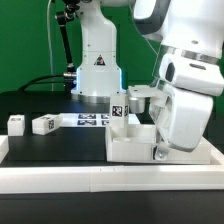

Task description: Assemble square table

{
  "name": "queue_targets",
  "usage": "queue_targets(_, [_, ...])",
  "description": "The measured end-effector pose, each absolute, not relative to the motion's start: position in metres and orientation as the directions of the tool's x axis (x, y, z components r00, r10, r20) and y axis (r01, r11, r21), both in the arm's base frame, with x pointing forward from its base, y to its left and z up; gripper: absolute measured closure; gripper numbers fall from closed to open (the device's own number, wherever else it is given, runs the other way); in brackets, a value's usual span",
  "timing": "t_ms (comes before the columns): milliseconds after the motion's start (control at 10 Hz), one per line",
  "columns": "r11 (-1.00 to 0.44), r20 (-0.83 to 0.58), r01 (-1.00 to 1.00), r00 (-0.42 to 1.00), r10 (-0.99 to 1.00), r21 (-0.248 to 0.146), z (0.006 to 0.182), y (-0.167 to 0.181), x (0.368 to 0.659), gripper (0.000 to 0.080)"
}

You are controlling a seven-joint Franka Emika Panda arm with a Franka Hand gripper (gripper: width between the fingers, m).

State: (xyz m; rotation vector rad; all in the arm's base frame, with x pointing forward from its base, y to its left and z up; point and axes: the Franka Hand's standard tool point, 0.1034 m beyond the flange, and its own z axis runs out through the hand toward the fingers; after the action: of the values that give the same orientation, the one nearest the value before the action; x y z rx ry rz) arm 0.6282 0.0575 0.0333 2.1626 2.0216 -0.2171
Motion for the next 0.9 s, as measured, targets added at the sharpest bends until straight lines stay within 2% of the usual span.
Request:
queue_targets(200, [-0.061, -0.227, 0.998, 0.064, 0.972, 0.02, 0.0381, 0.0656, 0.6385, 0.0746])
queue_targets(500, [-0.072, -0.23, 0.997, 0.074, 0.97, 0.017, 0.0364, 0.0609, 0.6369, 0.0745])
queue_targets(700, [-0.078, -0.23, 0.997, 0.08, 0.97, 0.016, 0.036, 0.057, 0.6367, 0.0372])
queue_targets(800, [-0.083, -0.23, 0.996, 0.085, 0.97, 0.017, 0.036, 0.0567, 0.6367, 0.0238])
queue_targets(900, [-0.088, -0.23, 0.996, 0.09, 0.969, 0.021, 0.0379, 0.0562, 0.6372, 0.0238])
